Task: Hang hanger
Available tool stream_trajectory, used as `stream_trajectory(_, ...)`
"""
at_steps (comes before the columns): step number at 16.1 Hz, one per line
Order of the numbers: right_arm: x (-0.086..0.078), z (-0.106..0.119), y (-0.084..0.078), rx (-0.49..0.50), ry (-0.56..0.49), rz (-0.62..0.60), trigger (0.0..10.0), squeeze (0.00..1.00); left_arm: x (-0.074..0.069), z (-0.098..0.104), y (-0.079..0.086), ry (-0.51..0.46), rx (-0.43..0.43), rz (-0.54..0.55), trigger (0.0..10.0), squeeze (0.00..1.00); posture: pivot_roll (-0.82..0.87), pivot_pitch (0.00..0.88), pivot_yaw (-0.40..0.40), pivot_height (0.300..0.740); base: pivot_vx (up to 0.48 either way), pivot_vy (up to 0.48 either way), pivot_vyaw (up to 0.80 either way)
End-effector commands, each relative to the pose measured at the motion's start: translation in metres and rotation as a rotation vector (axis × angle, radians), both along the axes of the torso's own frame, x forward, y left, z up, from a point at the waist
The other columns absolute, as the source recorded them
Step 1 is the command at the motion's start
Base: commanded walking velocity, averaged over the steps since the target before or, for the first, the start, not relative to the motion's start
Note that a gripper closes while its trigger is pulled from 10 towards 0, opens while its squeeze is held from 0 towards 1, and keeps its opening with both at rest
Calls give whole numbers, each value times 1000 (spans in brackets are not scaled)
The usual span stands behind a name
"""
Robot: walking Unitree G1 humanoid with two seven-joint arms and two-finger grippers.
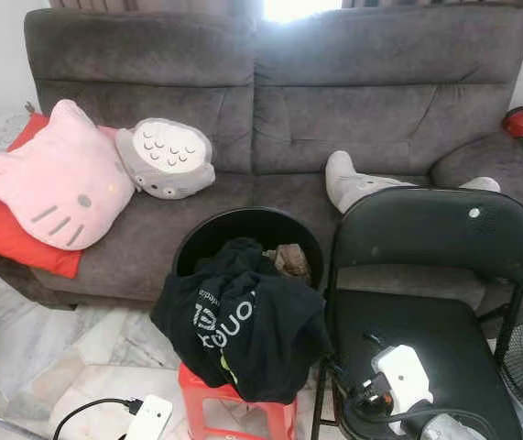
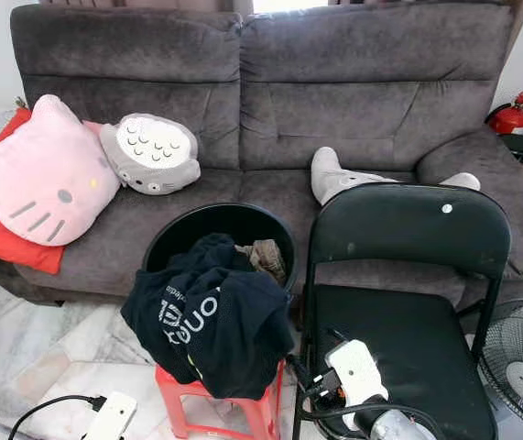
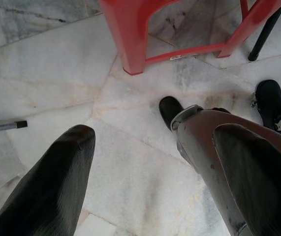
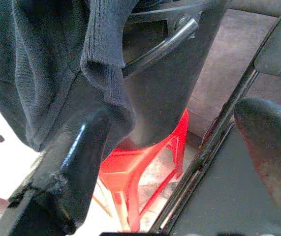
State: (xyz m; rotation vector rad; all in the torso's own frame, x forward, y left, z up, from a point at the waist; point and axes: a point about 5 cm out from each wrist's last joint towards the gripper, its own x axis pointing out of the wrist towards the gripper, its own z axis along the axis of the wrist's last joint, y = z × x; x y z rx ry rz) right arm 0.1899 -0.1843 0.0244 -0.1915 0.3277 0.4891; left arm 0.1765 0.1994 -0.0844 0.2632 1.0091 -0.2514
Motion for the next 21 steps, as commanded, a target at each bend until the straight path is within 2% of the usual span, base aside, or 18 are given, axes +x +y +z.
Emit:
stream_trajectory(1, 1, 0, 1, 7, -6, 2, 10000, 1000, 0, 0, 3, -4, 6, 5, 10000, 0, -87, 0, 61, 740, 0, 0, 0)
stream_trajectory(12, 1, -2, 1, 13, -9, 13, 10000, 1000, 0, 0, 3, -4, 6, 5, 10000, 0, -87, 0, 61, 740, 0, 0, 0)
stream_trajectory(13, 7, -22, 19, 8, 73, 188, 10000, 0, -1, 0, 3, 1, 4, 9, 10000, 0, -72, 0, 58, 740, 0, 0, 0)
stream_trajectory(15, 4, -34, 26, -3, 141, 286, 10000, 0, -1, 0, 3, 3, 1, 11, 10000, 0, -70, 0, 57, 740, 0, 0, 0)
stream_trajectory(16, 3, -35, 27, -3, 149, 293, 10000, 0, -1, 0, 3, 3, 0, 11, 10000, 0, -69, 0, 57, 740, 0, 0, 0)
stream_trajectory(21, 8, -37, 23, -31, 83, 271, 10000, 0, -1, 0, 3, 1, 2, 11, 10000, 0, -68, 0, 57, 740, 0, 0, 0)
